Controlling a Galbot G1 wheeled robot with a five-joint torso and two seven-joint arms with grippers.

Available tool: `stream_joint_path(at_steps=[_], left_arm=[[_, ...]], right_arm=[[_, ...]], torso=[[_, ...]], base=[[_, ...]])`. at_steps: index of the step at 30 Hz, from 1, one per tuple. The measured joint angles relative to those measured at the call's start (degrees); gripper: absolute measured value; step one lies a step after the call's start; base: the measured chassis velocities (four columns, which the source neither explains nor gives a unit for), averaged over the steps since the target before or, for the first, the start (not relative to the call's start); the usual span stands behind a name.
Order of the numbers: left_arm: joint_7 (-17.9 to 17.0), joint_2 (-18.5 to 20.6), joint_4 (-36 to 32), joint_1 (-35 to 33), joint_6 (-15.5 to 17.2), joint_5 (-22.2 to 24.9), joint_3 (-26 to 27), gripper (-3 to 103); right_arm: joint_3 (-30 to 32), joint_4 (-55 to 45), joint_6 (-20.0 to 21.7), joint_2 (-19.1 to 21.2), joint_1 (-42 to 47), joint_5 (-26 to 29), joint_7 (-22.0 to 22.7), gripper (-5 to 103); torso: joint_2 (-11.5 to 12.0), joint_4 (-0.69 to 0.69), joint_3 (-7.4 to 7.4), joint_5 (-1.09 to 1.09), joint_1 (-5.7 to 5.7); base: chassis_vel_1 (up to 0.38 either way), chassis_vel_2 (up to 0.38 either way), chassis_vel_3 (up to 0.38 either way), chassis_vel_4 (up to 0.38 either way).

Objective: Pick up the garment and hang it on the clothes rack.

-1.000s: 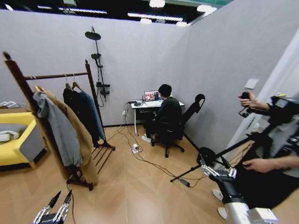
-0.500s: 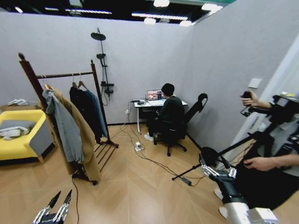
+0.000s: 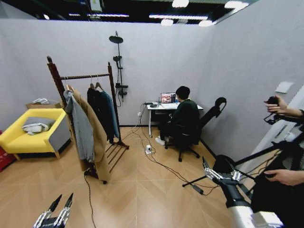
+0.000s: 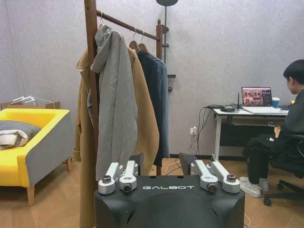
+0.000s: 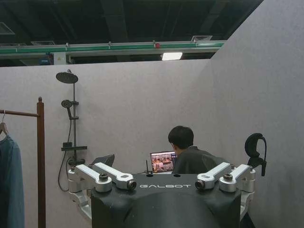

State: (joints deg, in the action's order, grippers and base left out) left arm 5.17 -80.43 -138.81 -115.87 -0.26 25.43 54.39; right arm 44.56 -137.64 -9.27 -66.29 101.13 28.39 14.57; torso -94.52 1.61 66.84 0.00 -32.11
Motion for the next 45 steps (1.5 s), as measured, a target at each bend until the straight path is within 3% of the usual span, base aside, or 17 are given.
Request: stream_joint_path(at_steps=[16, 45], left_arm=[[0.01, 0.00, 0.00, 0.00, 0.00, 0.00, 0.00, 46], [0.01, 0.00, 0.00, 0.00, 0.00, 0.00, 0.00, 46]], right_arm=[[0.00, 0.00, 0.00, 0.00, 0.00, 0.00, 0.00, 100], [0.00, 0.00, 0.00, 0.00, 0.00, 0.00, 0.00, 100]], torso=[[2.97, 0.03, -1.52, 0.00, 1.44], [2.97, 0.00, -1.52, 0.00, 1.45]], base=[[-0.005, -0.004, -0.005, -0.007], [-0.010, -0.010, -0.008, -0.009]])
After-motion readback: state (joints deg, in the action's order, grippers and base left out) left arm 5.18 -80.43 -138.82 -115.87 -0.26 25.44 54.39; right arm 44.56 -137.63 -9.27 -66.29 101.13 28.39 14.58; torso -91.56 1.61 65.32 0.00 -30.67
